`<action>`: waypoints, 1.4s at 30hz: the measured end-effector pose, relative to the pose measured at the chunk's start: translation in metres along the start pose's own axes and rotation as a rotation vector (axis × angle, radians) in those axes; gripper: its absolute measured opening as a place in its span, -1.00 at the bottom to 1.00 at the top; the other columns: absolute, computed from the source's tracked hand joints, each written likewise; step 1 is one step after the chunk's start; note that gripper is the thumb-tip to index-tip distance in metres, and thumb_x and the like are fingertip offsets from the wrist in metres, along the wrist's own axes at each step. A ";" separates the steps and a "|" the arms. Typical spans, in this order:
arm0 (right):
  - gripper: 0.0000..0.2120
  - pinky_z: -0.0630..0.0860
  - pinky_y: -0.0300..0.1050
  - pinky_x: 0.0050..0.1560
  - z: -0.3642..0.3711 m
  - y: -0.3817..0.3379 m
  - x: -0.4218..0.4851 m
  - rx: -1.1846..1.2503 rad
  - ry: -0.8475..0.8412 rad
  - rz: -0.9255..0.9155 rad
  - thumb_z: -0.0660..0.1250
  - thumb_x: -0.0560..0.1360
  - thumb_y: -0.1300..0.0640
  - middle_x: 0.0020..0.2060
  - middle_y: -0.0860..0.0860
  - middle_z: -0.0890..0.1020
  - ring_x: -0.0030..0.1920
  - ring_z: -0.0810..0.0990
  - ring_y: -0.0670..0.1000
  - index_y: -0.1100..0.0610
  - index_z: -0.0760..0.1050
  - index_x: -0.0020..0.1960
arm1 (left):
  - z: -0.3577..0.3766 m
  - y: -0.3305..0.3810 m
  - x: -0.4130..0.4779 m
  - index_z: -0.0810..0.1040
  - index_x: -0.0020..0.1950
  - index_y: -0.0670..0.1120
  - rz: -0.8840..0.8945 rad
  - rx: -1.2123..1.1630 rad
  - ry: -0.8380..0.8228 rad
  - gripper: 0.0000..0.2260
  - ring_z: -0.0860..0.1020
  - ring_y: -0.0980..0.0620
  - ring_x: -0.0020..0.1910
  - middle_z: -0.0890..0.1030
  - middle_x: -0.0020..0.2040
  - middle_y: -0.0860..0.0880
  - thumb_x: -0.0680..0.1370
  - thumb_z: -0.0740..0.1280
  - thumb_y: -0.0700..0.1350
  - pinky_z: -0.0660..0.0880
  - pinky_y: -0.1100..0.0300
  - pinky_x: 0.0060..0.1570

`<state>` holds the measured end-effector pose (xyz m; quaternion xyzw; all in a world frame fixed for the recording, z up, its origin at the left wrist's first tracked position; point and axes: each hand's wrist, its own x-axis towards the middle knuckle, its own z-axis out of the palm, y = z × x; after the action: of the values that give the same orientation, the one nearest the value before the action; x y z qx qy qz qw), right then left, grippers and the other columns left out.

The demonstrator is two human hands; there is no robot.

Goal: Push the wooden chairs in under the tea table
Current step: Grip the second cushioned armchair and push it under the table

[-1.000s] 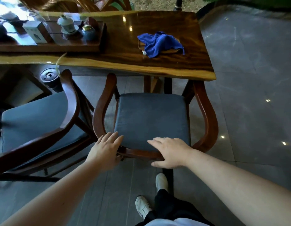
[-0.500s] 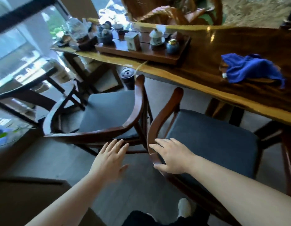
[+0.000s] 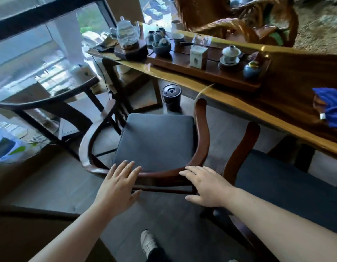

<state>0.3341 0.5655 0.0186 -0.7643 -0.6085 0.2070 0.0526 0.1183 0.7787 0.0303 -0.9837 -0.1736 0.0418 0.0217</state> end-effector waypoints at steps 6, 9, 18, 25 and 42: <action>-0.24 0.06 -0.04 0.48 0.007 -0.018 0.065 0.065 -0.049 0.085 0.39 0.45 -0.22 0.50 0.03 0.28 0.50 0.18 0.00 0.00 0.18 0.52 | 0.027 -0.094 0.010 0.43 0.37 -0.08 0.051 -0.052 -0.059 -0.27 0.36 -0.21 0.36 0.49 0.33 -0.16 0.28 0.50 0.18 0.32 -0.22 0.30; -0.25 0.03 0.00 0.49 0.010 -0.019 0.087 0.052 -0.119 0.127 0.41 0.45 -0.20 0.51 -0.01 0.26 0.50 0.15 -0.03 -0.03 0.19 0.52 | 0.039 -0.127 0.015 0.45 0.33 -0.08 0.118 -0.033 -0.097 -0.25 0.42 -0.21 0.31 0.53 0.29 -0.15 0.23 0.52 0.22 0.37 -0.21 0.25; -0.49 0.26 -0.13 0.34 0.034 0.002 0.122 0.104 -0.223 0.132 0.43 0.39 0.02 0.26 -0.09 0.55 0.29 0.47 -0.03 -0.03 0.46 0.33 | 0.065 -0.168 0.034 0.58 0.15 0.01 0.262 -0.167 -0.083 -0.57 0.55 -0.05 0.14 0.63 0.12 0.03 0.38 0.33 0.20 0.38 0.04 0.21; -0.69 0.52 -0.08 0.09 0.048 0.010 0.125 0.103 -0.219 0.139 0.42 0.31 0.00 -0.09 -0.17 0.67 -0.07 0.61 -0.08 -0.13 0.57 0.06 | 0.066 -0.180 0.047 0.55 -0.13 0.11 0.378 -0.214 -0.158 -0.77 0.58 0.12 -0.33 0.61 -0.29 0.17 0.44 0.26 0.23 0.49 0.21 -0.44; -0.72 0.42 -0.06 0.20 0.083 -0.096 0.095 0.201 -0.145 0.388 0.31 0.34 0.03 -0.01 -0.11 0.68 0.03 0.59 -0.01 -0.05 0.60 0.04 | 0.083 -0.232 0.035 0.57 -0.08 0.09 0.718 -0.149 -0.121 -0.69 0.59 0.11 -0.35 0.62 -0.28 0.16 0.47 0.16 0.24 0.53 0.21 -0.42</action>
<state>0.2320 0.6656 -0.0493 -0.8411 -0.4285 0.3271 0.0436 0.0645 1.0105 -0.0412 -0.9765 0.1792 0.0921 -0.0765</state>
